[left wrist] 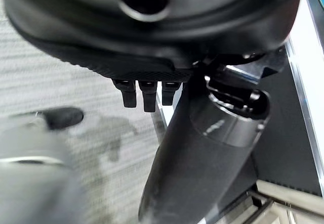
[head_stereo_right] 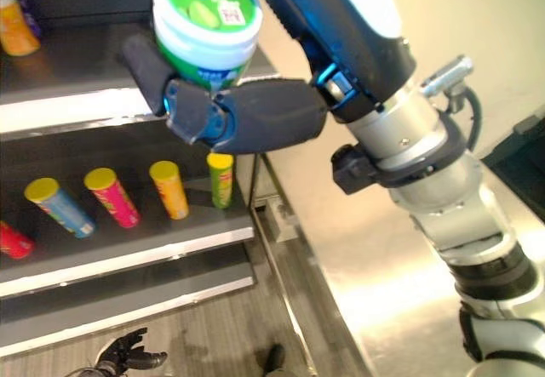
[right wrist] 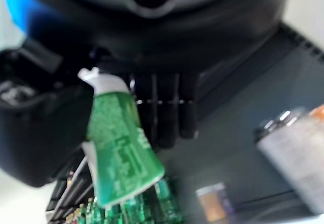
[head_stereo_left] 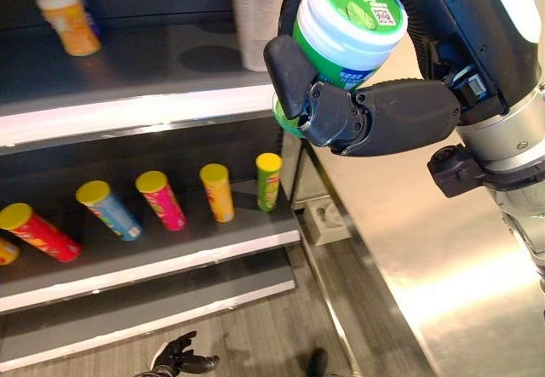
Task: Put the goods on the table back onto the shelves and tidy them up.
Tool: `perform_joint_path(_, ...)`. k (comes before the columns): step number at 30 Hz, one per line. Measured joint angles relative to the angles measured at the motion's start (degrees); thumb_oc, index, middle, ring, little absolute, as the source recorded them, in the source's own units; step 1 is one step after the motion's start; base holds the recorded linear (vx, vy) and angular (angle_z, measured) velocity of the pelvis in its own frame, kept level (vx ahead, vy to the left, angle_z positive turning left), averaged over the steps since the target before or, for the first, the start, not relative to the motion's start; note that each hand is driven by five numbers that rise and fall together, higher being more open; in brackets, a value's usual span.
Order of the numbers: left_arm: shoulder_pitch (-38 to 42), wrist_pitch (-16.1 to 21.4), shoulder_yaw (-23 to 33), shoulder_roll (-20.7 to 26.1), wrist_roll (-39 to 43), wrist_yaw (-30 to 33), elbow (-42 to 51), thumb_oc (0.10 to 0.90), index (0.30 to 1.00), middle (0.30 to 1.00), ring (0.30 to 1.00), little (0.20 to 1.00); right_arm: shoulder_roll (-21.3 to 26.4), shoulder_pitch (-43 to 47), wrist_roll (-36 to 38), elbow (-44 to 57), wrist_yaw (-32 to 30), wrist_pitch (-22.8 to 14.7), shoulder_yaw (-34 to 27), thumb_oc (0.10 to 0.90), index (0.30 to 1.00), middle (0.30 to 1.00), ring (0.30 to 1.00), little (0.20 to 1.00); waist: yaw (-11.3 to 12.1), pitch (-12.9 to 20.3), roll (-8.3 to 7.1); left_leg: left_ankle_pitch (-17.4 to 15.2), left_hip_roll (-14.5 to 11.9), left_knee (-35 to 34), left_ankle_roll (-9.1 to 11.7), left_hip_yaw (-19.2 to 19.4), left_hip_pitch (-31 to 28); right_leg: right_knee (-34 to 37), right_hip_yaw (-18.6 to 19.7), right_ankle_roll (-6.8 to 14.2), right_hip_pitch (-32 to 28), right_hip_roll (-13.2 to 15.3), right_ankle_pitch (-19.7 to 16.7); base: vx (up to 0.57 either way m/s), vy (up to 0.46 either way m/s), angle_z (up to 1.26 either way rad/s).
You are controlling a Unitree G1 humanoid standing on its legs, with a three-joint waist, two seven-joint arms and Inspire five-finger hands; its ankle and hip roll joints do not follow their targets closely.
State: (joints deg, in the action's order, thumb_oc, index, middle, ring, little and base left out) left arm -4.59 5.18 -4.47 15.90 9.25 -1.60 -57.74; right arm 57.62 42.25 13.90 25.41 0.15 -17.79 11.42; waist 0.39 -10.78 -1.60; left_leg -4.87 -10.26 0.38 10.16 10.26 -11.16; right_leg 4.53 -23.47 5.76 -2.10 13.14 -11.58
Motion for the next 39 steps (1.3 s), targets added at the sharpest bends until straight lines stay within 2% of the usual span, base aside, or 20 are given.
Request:
perform_joint_path(1, 0.1, 0.0, 0.0, 0.3, -0.5, 0.0, 0.0, 0.8, 0.9, 0.9, 0.9, 0.9, -0.5, 0.0, -0.2, 0.0, 0.4, 0.1, 0.2, 0.4, 0.3, 0.3, 0.3, 0.3, 0.9, 0.6, -1.1, 0.5, 2.0, -0.8, -0.8, -0.1, 0.1, -0.3, 0.1, 0.5, 0.5, 2.4, -0.6, -0.1, 0.314, 0.33)
perform_joint_path(2, 0.3, 0.0, 0.0, 0.7, -0.5, 0.0, 0.0, 0.8, 0.9, 0.9, 0.9, 0.9, -0.8, 0.0, -0.2, 0.0, 0.8, 0.1, 0.3, 0.4, 0.3, 0.3, 0.3, 0.3, 1.4, 1.0, -1.69, 0.4, 3.8, -0.9, -1.7, -0.8, 0.5, -0.6, 0.1, -0.1, 0.4, 4.2, -1.3, -0.19, 0.591, 0.39)
perform_joint_path(3, 0.0, -0.1, 0.0, 2.4, -1.0, 0.1, -0.2, 0.8, 0.9, 0.9, 0.9, 0.9, -3.0, 0.0, -0.9, 0.0, 0.9, 0.2, 0.5, 0.4, 0.3, 0.3, 0.3, 0.3, 2.3, 1.8, -2.63, 0.2, 5.9, -0.8, -3.2, -1.5, 1.0, -1.3, 0.2, 0.9, 0.5, 6.6, -2.9, -0.22, 0.626, 0.41)
perform_joint_path(4, -0.5, -0.4, 0.0, 3.8, -2.4, 0.1, -0.5, 0.8, 0.9, 0.9, 0.9, 0.9, -6.6, 0.1, -2.5, 0.1, 0.9, 0.5, 0.7, 0.4, 0.3, 0.3, 0.3, 0.3, 2.2, 2.4, -3.15, 0.4, 7.6, -0.3, -4.5, -1.6, 1.8, -2.4, 0.6, 2.1, 1.8, 8.5, -4.9, -0.19, 0.533, 0.3)
perform_joint_path(6, -1.5, -0.5, 0.2, 4.4, -2.7, 0.1, -0.4, 0.8, 0.9, 0.9, 0.9, 0.9, -7.5, 0.0, -3.9, -0.5, 0.7, 1.5, 2.5, 0.4, 0.3, 0.3, 0.3, 0.3, 2.4, 2.8, -3.28, 0.6, 9.2, -0.7, -5.4, -1.3, 2.2, -2.6, 0.2, 1.8, 2.9, 10.0, -6.5, -0.15, 0.306, -0.08)
perform_joint_path(8, -1.8, -0.4, 0.5, 5.0, -3.5, 0.1, -1.6, 0.8, 0.9, 0.9, 0.9, 0.9, -8.8, 0.1, -5.1, -1.9, 0.6, 1.7, 4.2, 0.4, 0.3, 0.3, 0.3, 0.3, 2.3, 3.2, -3.93, 0.2, 10.0, 0.3, -6.0, -0.7, 3.5, -2.9, 1.6, 2.0, 4.3, 10.2, -8.0, -0.19, 0.248, -0.19)
perform_joint_path(9, -1.5, -0.5, 0.6, 5.0, -3.8, 0.1, -2.1, 0.8, 0.9, 0.9, 0.9, 0.9, -9.7, 0.1, -5.1, -2.6, 0.5, 2.2, 4.6, 0.4, 0.3, 0.3, 0.3, 0.3, 2.1, 3.2, -4.2, 0.3, 9.9, 0.9, -6.1, -0.5, 4.3, -3.0, 2.8, 2.1, 5.2, 10.1, -8.7, -0.19, 0.143, -0.13)
perform_joint_path(11, -1.2, -0.5, 0.7, 5.4, -3.8, 0.1, -2.0, 0.8, 0.9, 0.9, 0.9, 0.9, -8.8, 0.4, -5.3, -4.0, 0.5, 2.4, 6.0, 0.4, 0.3, 0.3, 0.3, 0.3, 2.4, 3.1, -4.13, 0.5, 8.8, 2.4, -6.6, 0.0, 6.5, -3.5, 7.9, 2.4, 7.5, 8.5, -11.1, -0.12, 0.076, -0.1)
perform_joint_path(12, -0.6, -0.5, 0.6, 5.5, -3.8, 0.2, -1.9, 0.8, 0.9, 0.9, 0.9, 0.9, -8.0, 0.5, -5.3, -4.9, 0.4, 2.4, 6.6, 0.4, 0.3, 0.3, 0.3, 0.3, 2.5, 2.3, -2.64, 0.8, 6.1, 2.5, -6.7, -0.4, 6.7, -7.9, 10.6, 6.6, 8.1, 6.2, -4.9, 0.02, -0.016, 0.23)
perform_joint_path(13, 0.2, -0.4, 0.6, 5.9, -3.8, 0.2, -1.7, 0.8, 0.9, 0.9, 0.9, 0.9, -6.8, 0.5, -5.4, -5.0, 0.1, 2.8, 7.4, 0.4, 0.3, 0.3, 0.3, 0.3, 2.1, 2.2, -1.74, 1.5, 3.9, 2.2, -5.9, -1.8, 6.8, -13.3, 14.1, 6.3, 8.2, 1.6, 3.2, 0.07, -0.087, 0.38)
perform_joint_path(14, 0.5, -0.5, 0.4, 6.3, -3.7, 0.3, -1.2, 0.8, 0.9, 0.9, 0.9, 0.9, -5.5, 0.8, -5.6, -4.9, 0.1, 2.8, 7.6, 0.4, 0.3, 0.3, 0.3, 0.3, 2.8, 2.4, -2.24, 2.6, 3.6, 0.8, -5.1, -2.5, 6.6, -13.2, 14.1, 5.5, 6.9, -1.1, 7.1, 0.07, -0.088, 0.32)
perform_joint_path(15, 0.2, -0.4, 0.0, 6.7, -3.7, 0.4, -0.3, 0.8, 0.9, 0.9, 0.9, 0.9, -4.1, 2.5, -5.9, -5.1, 0.2, 2.9, 8.5, 0.4, 0.3, 0.3, 0.3, 0.3, 4.3, 2.8, -3.45, 3.7, 3.8, -0.6, -4.3, -3.1, 6.4, -9.7, 13.5, 3.2, 4.7, -2.0, 9.1, 0.09, -0.111, 0.32)
perform_joint_path(17, 0.2, -0.4, -0.1, 4.5, -3.6, 0.6, -0.5, 0.8, 0.9, 0.9, 0.9, 0.9, -4.0, 7.7, -6.2, -7.1, 0.0, 3.2, 11.0, 0.4, 0.3, 0.3, 0.3, 0.3, 4.1, 3.0, -2.23, 4.7, 2.7, -2.2, -3.3, -4.6, 5.9, 0.0, 11.9, 1.9, -0.7, -4.2, 6.2, 0.1, -0.092, 0.32)
perform_joint_path(19, -1.1, -0.5, 0.0, 2.0, -2.5, 0.9, -0.3, 0.8, 0.9, 0.9, 0.9, 0.9, -5.3, 9.8, -6.2, -7.2, -1.4, 3.2, 11.3, 0.4, 0.3, 0.3, 0.3, 0.3, 5.2, 3.3, -1.03, 6.4, 1.5, -4.9, -2.3, -4.5, 4.4, 0.8, 11.9, 1.4, -1.1, -5.7, 5.2, 0.11, -0.086, 0.04)
perform_joint_path(22, -3.2, -0.6, -0.2, 0.0, -2.2, 0.9, -0.2, 0.8, 0.9, 0.9, 0.9, 0.9, -6.1, 13.8, -7.5, -9.0, -1.9, 3.6, 14.2, 0.4, 0.3, 0.3, 0.3, 0.3, 5.2, 3.6, -1.4, 6.5, 1.2, -4.9, -2.1, -5.4, 4.4, 0.8, 11.0, 1.3, -2.1, -6.0, 5.2, 0.07, -0.078, 0.14)
perform_joint_path(23, -2.9, -0.5, -1.4, 0.4, -2.1, 1.2, 0.3, 0.8, 0.9, 0.9, 0.9, 0.9, -8.8, 14.8, -9.2, -10.1, -2.3, 4.6, 15.5, 0.4, 0.3, 0.3, 0.3, 0.3, 5.4, 3.8, -1.67, 6.7, 1.3, -4.9, -2.0, -6.5, 4.4, 0.8, 9.8, 1.5, -2.9, -5.8, 5.3, 0.07, -0.067, 0.41)
perform_joint_path(29, -3.1, -0.6, -1.7, 1.0, -2.0, 1.4, 0.3, 0.8, 0.9, 0.9, 0.9, 0.9, -13.1, 17.8, -11.6, -16.9, -3.1, 5.1, 18.2, 0.4, 0.3, 0.3, 0.3, 0.3, 8.9, 6.0, -2.94, 7.4, 1.4, -5.4, -2.0, -8.4, 4.9, 0.8, 7.9, 1.4, -3.4, -5.6, 5.8, 0.03, -0.03, 0.19)
perform_joint_path(31, -2.9, -0.6, -1.8, 1.3, -2.0, 1.5, 0.3, 0.8, 0.9, 0.9, 0.9, 0.9, -14.0, 18.4, -12.1, -20.2, -3.7, 5.7, 18.6, 0.4, 0.3, 0.3, 0.3, 0.3, 8.6, 6.8, -3.37, 7.8, 1.7, -5.4, -2.1, -9.7, 5.3, 0.8, 6.5, 1.4, -3.4, -5.4, 5.9, 0.02, -0.016, 0.33)
perform_joint_path(35, -3.4, -0.6, -1.8, 1.8, -2.0, 2.3, 0.1, 0.8, 0.9, 0.9, 0.9, 0.9, -14.8, 19.2, -13.0, -28.9, -5.5, 6.9, 20.0, 0.4, 0.3, 0.3, 0.3, 0.3, 10.1, 7.1, -3.34, 8.2, 2.4, -5.5, -2.5, -11.2, 6.3, 0.8, 5.3, 1.5, -3.8, -4.6, 5.9, 0.01, -0.012, 0.21)
perform_joint_path(39, -3.7, -0.6, -2.3, 2.8, -1.9, 2.4, -0.1, 0.8, 0.9, 0.9, 0.9, 0.9, -16.2, 19.2, -13.3, -37.4, -6.9, 8.2, 20.2, 0.4, 0.3, 0.3, 0.3, 0.3, 10.2, 7.0, -3.1, 8.8, 2.5, -5.5, -2.4, -13.9, 7.2, 0.8, 2.7, 2.1, -4.7, -4.6, 6.6, 0.0, -0.014, 0.32)
